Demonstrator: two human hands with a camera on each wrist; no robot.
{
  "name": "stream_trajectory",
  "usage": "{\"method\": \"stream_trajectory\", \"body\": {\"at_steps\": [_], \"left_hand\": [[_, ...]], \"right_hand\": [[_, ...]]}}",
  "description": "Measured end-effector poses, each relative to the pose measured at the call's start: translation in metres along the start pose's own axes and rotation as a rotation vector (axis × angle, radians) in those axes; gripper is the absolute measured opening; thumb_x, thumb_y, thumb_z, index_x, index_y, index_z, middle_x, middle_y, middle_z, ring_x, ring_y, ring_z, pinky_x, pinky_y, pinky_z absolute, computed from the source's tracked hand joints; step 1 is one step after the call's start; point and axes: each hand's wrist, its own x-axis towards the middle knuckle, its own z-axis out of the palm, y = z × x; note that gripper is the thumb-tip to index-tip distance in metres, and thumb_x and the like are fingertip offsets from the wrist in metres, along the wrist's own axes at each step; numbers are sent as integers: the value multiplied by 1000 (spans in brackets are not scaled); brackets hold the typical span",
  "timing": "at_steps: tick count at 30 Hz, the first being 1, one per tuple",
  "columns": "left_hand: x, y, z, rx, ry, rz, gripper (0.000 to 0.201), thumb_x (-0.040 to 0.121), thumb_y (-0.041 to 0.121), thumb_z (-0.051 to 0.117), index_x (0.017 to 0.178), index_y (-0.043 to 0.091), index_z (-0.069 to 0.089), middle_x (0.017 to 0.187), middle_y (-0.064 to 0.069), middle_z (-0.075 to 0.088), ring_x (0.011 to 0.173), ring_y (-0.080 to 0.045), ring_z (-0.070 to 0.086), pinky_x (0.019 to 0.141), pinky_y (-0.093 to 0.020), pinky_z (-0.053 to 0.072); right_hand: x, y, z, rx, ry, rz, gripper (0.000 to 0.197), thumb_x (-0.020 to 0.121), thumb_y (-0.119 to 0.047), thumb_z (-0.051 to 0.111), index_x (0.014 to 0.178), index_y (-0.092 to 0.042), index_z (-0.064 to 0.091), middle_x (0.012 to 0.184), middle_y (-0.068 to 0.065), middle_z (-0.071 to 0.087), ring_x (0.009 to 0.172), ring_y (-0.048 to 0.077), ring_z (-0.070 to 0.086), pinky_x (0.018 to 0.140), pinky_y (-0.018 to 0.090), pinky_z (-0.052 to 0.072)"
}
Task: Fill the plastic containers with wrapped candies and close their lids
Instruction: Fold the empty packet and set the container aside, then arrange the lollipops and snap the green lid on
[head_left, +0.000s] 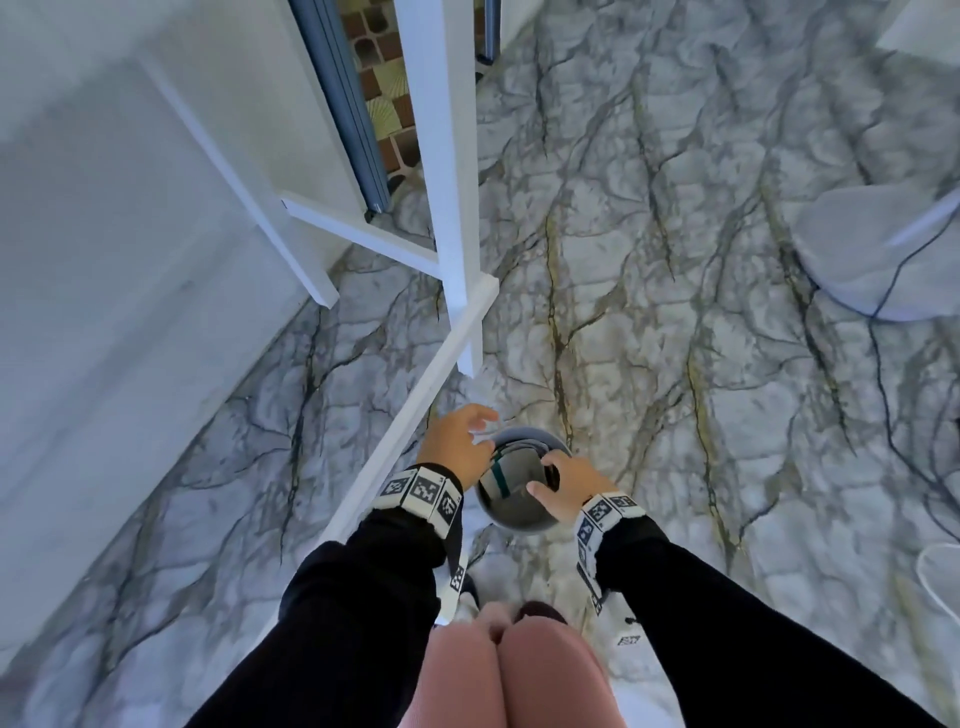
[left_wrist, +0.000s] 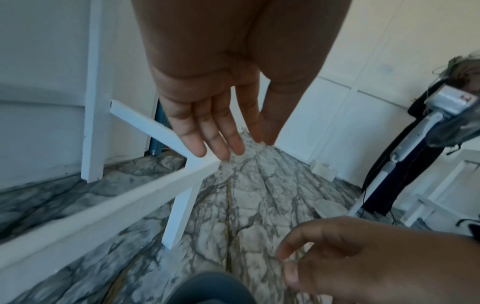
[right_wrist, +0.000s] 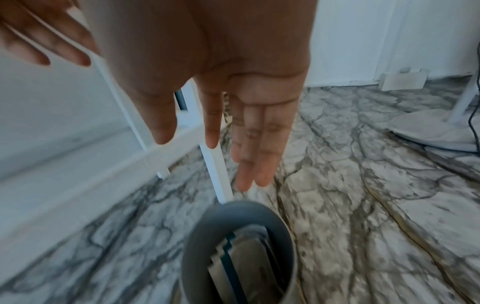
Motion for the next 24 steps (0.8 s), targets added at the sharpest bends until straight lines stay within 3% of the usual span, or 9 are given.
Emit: {"method": "stream_trajectory", "body": {"at_steps": [5,9,13,17,21,24], "left_hand": [[-69,58,-54,-159,133,61,29,87,3,56,108,21,60,108,-1,59,98,-20,57,90,-31,46],[-135,102,-107,-245,276,134,30,87,4,56,108,26,58,103,7,57,90,-10,54,72,-6,39],[-203,132,-162,-317,421,220,33,87,6,58,107,32,57,100,15,59,89,-4,57,69,-1,40],[-261,134,-207,-350,543,285,32,89,11,59,106,38,57,101,19,60,90,5,56,71,-3,41],[-296,118,-246,-350,661,276,31,91,10,55,106,38,55,102,19,60,88,8,56,69,-5,43],[-315,101,-278,-343,739,278,34,90,9,55,102,41,54,101,18,61,87,9,55,67,-7,43]], "right_hand": [[-93,-54,-72,94,122,-146,44,97,-36,47,138,-22,40,132,4,55,117,23,54,92,32,45],[-179,-110,-125,227,260,-364,39,96,-29,49,134,-24,43,128,-1,56,114,17,55,89,23,41],[-253,-166,-164,292,346,-602,36,94,-29,54,129,-28,47,119,-8,56,111,6,51,89,16,37],[-303,-217,-182,180,316,-780,37,94,-35,52,131,-32,45,119,-19,51,110,-6,43,85,1,31],[-331,-267,-183,118,320,-895,36,94,-39,50,130,-36,45,116,-28,47,111,-13,41,88,1,29],[-341,-299,-178,196,325,-964,32,93,-37,52,124,-42,47,115,-30,51,110,-14,45,90,5,36]]}}
